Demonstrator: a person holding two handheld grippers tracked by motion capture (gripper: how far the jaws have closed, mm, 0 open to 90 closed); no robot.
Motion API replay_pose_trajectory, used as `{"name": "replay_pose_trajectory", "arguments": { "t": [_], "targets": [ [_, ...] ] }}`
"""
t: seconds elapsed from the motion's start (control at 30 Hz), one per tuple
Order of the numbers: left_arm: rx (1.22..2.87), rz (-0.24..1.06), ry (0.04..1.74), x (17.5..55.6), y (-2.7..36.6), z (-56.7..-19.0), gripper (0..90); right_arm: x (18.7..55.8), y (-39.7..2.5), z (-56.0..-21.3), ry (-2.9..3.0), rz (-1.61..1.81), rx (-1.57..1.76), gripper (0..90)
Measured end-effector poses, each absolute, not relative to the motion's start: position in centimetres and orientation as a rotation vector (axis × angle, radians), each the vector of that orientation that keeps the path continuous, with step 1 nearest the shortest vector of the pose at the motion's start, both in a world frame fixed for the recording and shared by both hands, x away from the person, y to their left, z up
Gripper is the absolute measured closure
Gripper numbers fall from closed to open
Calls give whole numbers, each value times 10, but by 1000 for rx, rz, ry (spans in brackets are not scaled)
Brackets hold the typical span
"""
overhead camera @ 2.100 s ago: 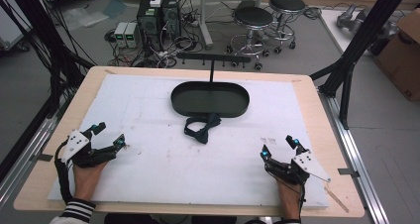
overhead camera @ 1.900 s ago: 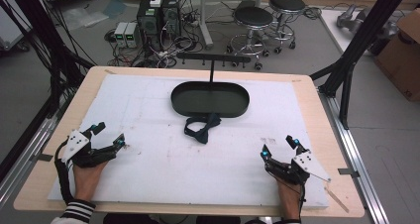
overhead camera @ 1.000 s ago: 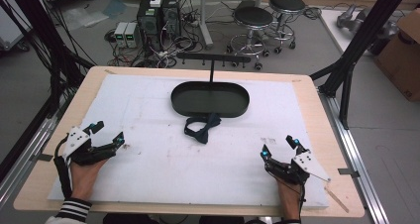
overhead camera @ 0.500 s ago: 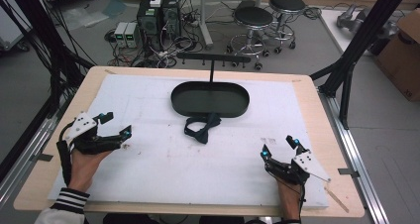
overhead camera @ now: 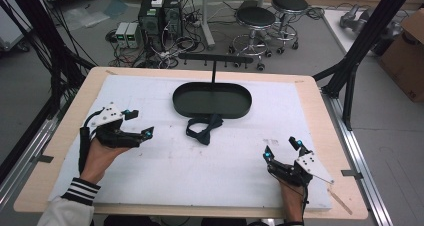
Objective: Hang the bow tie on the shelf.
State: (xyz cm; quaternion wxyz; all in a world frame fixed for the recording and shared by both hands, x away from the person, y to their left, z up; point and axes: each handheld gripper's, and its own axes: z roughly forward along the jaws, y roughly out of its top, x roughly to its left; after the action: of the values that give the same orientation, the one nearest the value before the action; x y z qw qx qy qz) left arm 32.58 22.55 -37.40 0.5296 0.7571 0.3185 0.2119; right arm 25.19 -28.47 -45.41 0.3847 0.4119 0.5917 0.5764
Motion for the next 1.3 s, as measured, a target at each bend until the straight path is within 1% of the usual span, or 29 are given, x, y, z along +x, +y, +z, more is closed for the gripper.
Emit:
{"name": "replay_pose_trajectory", "arguments": {
  "t": [0.77, 1.3],
  "targets": [
    [1951, 371, 746, 351, 163, -365, 160, 252, -285, -454, 1508, 1473, 1050, 102],
    [2057, 292, 803, 372, 127, -378, 166, 252, -286, -454, 1502, 1479, 1054, 102]
  ]
}}
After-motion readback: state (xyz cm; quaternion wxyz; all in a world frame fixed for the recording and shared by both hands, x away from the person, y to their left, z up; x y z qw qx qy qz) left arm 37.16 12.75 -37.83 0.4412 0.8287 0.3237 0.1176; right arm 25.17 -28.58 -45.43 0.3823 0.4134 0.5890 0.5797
